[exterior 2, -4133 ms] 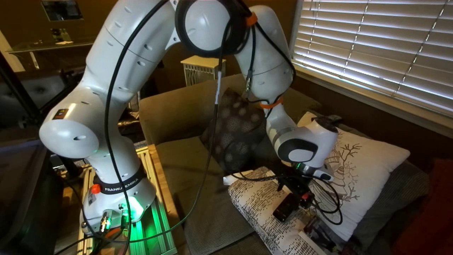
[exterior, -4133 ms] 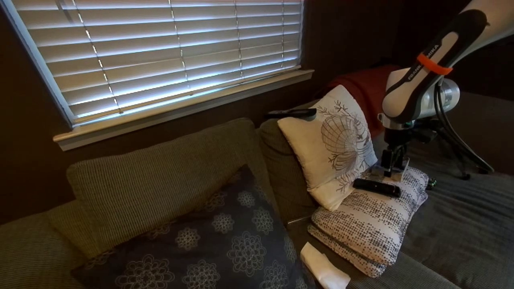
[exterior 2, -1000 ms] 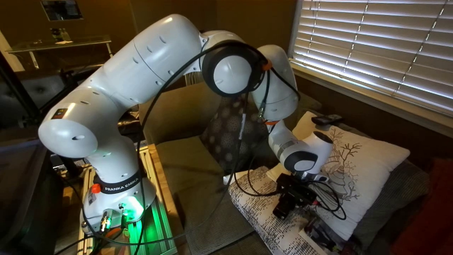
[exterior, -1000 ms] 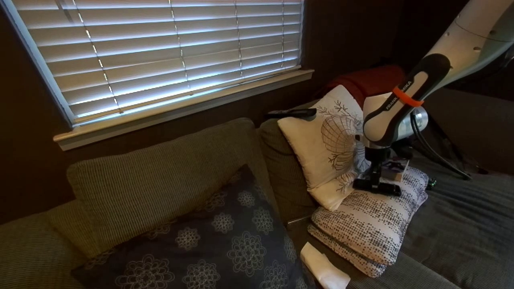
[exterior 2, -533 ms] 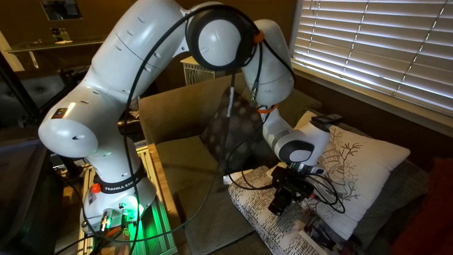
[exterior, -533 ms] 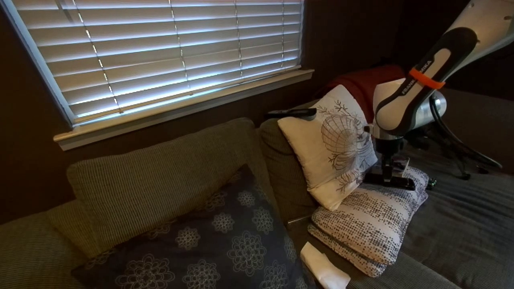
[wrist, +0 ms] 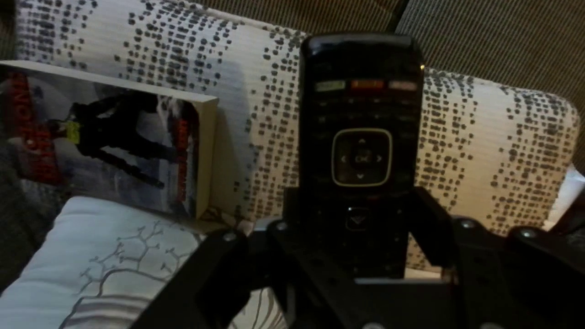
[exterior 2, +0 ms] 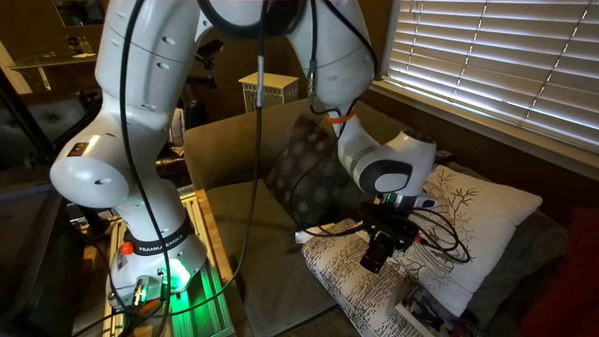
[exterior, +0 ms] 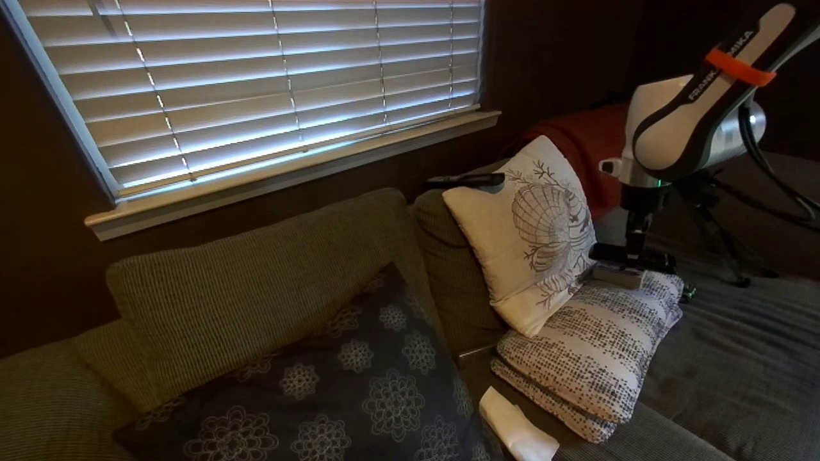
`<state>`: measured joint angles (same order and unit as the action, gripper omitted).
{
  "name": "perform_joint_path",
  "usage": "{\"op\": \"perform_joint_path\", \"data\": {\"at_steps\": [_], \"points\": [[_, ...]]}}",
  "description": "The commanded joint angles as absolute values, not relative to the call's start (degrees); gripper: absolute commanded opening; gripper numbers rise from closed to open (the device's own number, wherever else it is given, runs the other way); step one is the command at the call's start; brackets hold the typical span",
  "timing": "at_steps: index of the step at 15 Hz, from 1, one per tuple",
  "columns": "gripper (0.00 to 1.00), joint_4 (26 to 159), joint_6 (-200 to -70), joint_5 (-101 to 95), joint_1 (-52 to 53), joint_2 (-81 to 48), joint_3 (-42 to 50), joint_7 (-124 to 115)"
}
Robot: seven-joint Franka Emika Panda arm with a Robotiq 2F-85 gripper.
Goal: Place the remote controls on top of the white pillow.
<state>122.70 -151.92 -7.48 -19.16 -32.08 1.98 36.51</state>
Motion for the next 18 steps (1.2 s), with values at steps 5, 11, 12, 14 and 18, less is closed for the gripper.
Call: {"op": "perform_joint_path", "data": {"at_steps": [5,11,12,14,18], "points": [[0.35,130.7,-152.8,-0.3,-20.8,-12.0,-1.1,41.3],[0.35,124.6,-150.2,6.9,-16.1,-7.9,-0.1,39.5],[0.35,123.3,-149.5,7.6,-15.4,-7.8,0.0,39.2],[0.60,124.2,-151.4,6.5,-14.6,-8.5,1.0,39.3],[0.60,122.6,-150.3,7.5,-13.9,-8.5,1.0,38.8]]}}
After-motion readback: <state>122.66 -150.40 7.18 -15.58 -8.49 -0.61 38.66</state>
